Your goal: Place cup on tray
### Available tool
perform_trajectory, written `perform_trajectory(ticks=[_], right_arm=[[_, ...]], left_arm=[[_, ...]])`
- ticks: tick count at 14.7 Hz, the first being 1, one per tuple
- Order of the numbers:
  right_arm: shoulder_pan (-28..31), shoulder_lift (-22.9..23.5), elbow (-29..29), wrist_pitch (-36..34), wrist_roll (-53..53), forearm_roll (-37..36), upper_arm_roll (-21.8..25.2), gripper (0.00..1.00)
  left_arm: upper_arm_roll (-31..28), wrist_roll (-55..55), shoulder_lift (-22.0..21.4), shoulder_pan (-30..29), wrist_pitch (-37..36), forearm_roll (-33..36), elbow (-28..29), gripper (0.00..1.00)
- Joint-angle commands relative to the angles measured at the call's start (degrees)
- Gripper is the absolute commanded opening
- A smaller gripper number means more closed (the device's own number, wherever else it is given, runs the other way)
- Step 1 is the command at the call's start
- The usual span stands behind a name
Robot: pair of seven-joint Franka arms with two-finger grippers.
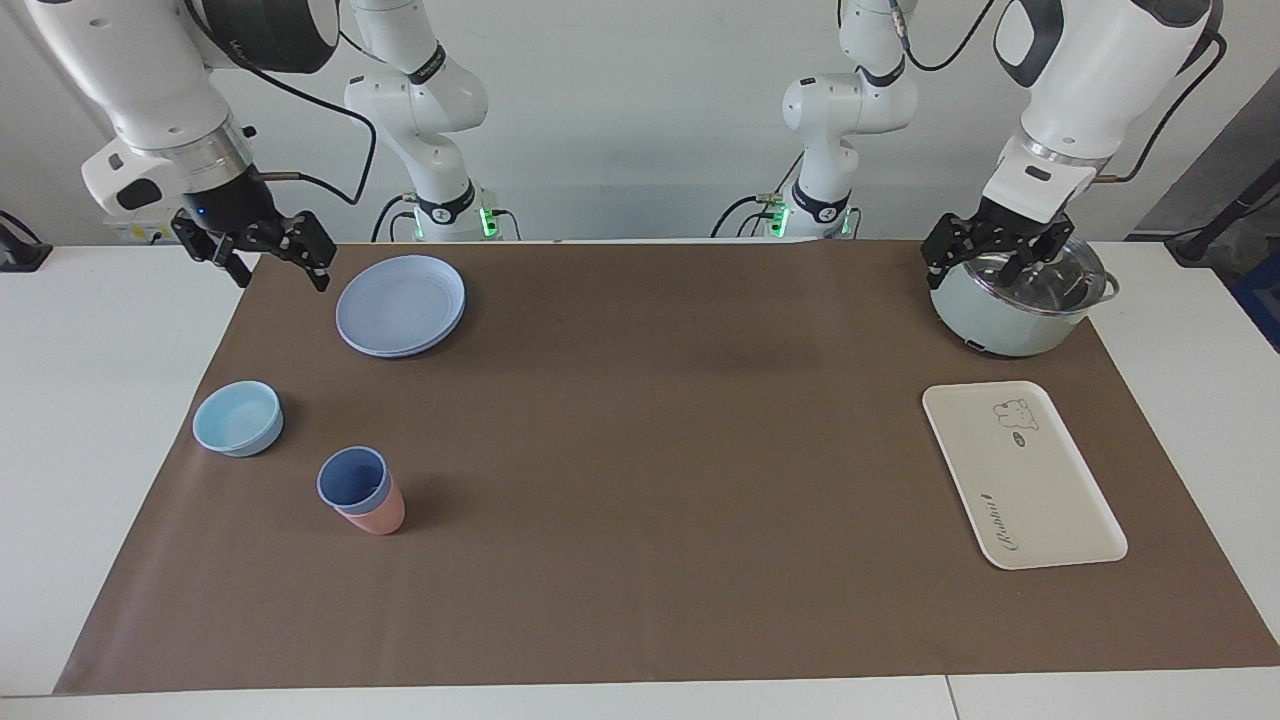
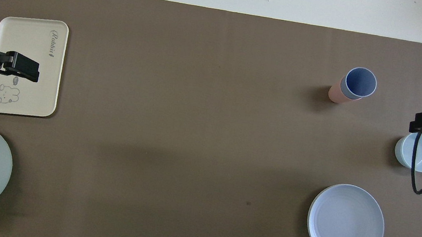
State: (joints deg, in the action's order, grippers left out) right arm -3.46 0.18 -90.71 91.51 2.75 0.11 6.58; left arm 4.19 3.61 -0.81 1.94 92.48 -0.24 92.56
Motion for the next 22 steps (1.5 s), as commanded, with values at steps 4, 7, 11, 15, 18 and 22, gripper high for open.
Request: perform_trajectory(ticks=[4, 7, 11, 15, 18, 22], right_arm=[[3.09, 0.16, -2.71, 6.39, -15.18, -0.11, -0.07, 1.0], [7.75, 0.34, -6.56, 13.49, -33.71, 4.98, -0.07, 1.0], [10.92, 2.79, -12.02, 25.36, -52.97, 15.58, -0.07, 1.0], [13.21, 10.44, -13.25, 33.28, -77.14, 35.01, -0.07, 1.0], [13.47, 13.08, -15.01, 34.7, -86.04, 44.07, -0.07, 1.0], [14.18, 15.02, -16.77, 34.53, -93.0, 52.09, -0.07, 1.0]], left_arm=[[-0.32, -0.45, -1.65, -0.09, 0.42, -0.73, 1.83, 1.0], [-0.32, -0.45, -1.65, -0.09, 0.42, -0.73, 1.83, 1.0], [-0.32, -0.45, -1.65, -0.09, 0.34, -0.73, 1.92, 1.0], [-0.32, -0.45, -1.74, -0.09, 0.25, -0.73, 1.92, 1.0], [-0.23, -0.45, -1.65, -0.09, 0.6, -0.73, 1.92, 1.0], [-0.32, -0.71, -1.65, -0.09, 0.86, -0.73, 1.92, 1.0]])
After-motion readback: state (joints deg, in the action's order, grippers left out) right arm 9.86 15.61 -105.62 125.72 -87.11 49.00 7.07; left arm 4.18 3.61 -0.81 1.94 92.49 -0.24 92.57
